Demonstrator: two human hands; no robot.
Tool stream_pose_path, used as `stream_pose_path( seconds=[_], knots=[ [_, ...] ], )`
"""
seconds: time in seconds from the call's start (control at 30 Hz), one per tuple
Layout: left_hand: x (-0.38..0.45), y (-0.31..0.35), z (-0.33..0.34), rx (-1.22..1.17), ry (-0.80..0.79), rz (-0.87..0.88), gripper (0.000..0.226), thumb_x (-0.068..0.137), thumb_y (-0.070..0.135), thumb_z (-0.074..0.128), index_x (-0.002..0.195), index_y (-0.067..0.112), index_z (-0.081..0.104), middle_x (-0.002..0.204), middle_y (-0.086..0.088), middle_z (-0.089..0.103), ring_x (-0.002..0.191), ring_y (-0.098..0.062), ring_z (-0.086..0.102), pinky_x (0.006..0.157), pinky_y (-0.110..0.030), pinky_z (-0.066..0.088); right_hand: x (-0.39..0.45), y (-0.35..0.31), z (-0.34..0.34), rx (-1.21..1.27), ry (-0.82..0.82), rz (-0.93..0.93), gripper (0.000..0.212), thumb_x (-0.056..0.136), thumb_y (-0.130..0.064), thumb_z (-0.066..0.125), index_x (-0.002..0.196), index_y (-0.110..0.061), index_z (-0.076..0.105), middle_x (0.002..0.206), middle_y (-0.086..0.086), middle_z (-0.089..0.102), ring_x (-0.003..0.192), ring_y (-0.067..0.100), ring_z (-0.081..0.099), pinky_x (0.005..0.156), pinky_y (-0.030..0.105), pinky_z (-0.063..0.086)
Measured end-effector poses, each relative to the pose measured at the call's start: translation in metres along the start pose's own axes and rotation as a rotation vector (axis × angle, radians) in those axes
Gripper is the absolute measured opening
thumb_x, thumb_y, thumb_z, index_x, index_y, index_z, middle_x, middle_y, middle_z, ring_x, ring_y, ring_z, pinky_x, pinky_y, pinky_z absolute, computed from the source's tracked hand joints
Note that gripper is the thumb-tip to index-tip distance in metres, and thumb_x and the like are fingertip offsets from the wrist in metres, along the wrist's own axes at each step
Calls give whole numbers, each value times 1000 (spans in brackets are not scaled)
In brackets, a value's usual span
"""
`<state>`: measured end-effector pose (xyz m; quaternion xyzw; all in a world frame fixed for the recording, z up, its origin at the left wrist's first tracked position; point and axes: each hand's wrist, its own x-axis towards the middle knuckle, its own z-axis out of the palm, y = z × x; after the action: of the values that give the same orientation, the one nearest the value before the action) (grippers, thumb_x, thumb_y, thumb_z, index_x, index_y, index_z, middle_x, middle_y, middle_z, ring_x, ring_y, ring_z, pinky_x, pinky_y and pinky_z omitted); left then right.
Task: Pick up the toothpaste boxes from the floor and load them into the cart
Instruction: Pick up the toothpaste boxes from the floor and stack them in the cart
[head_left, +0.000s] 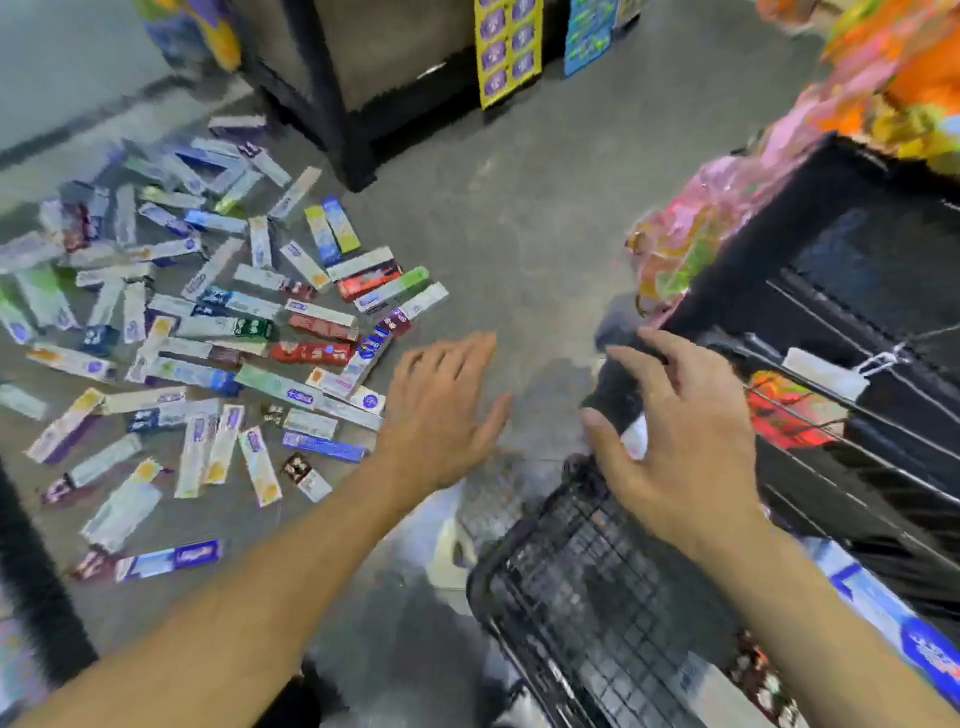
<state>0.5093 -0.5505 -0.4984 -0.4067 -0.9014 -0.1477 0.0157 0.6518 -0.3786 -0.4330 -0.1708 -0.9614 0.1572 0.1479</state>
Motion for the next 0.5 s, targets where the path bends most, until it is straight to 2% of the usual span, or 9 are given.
stream_pose_path(
  seconds=[0.13,0.23,0.37,0.5],
  knots=[
    [-92,-156,-30,37,-69,-247,64,93,54,41,141,13,53,127,-8,66,111,-32,61,94,-45,44,45,-111,62,-77,-132,-181,54,86,-48,57,124,-10,64,133,21,56,117,43,54,97,51,42],
    [-166,-270,-55,70,-78,-405,65,94,54,42,143,12,48,128,-13,65,111,-36,60,92,-45,43,70,-232,139,-47,-199,-300,57,85,-52,51,126,-13,62,137,19,54,120,40,52,97,47,42],
    [-258,-372,-70,59,-152,-587,73,95,58,35,148,9,42,140,-17,57,120,-38,55,100,-50,43,71,-343,233,8,-363,-350,64,86,-54,47,134,-12,57,143,19,51,126,40,52,98,48,45],
    [-357,-455,-61,-6,-186,-746,73,96,58,38,148,7,42,137,-18,58,115,-40,58,96,-49,47,60,-418,320,-43,-568,-427,71,85,-57,45,143,-15,50,150,17,45,135,40,45,107,51,40]
  ],
)
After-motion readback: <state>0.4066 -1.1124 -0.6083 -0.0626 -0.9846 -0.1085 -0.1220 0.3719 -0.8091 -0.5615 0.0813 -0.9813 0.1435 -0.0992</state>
